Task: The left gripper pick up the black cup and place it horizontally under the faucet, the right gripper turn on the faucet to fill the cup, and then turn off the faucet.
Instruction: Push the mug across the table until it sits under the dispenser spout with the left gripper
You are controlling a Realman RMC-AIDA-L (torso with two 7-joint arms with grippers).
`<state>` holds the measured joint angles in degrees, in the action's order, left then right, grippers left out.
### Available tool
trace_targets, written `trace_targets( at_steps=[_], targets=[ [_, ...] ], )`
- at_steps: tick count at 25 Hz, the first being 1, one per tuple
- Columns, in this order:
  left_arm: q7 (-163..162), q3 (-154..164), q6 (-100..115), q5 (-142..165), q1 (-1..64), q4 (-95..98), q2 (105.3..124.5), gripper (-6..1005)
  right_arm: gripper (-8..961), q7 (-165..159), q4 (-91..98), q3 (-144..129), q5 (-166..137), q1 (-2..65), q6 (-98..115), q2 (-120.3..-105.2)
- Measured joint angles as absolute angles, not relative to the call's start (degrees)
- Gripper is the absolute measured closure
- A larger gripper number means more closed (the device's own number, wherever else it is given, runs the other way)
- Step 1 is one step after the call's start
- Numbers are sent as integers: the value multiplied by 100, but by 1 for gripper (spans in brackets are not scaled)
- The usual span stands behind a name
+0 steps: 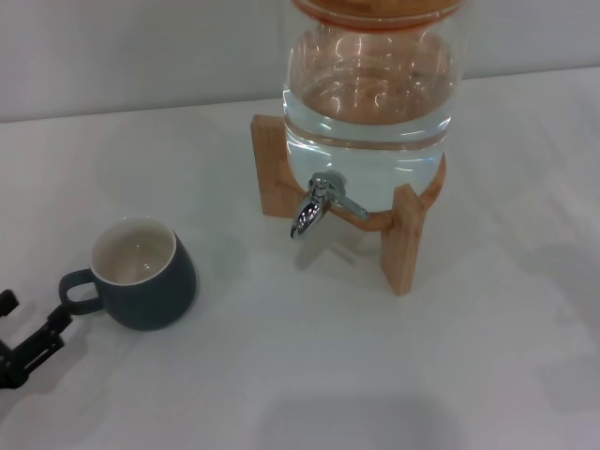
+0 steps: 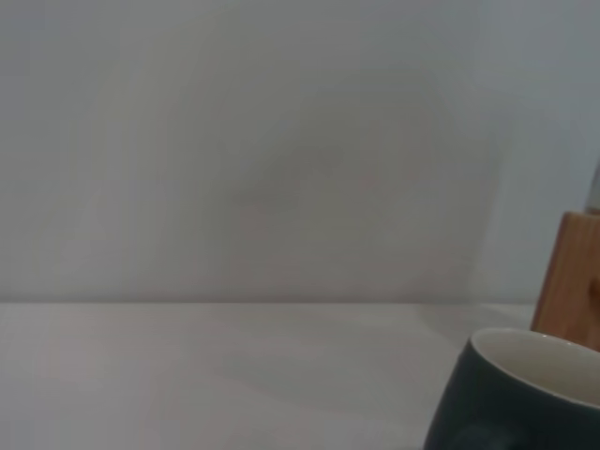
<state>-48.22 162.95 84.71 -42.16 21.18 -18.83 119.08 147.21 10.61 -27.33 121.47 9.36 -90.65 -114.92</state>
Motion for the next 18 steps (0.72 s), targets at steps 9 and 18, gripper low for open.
trace_targets(
  at_steps=[9, 18],
  targets=[
    [-4773, 16291, 8083, -4174, 2309, -1664, 11910, 142, 140, 14721, 1051, -2710, 12170, 957, -9061, -11496],
    [-4792, 16280, 7651, -4190, 2526, -1426, 11913, 143, 141, 14721, 1046, -2709, 12191, 968, -9058, -11496]
  ],
)
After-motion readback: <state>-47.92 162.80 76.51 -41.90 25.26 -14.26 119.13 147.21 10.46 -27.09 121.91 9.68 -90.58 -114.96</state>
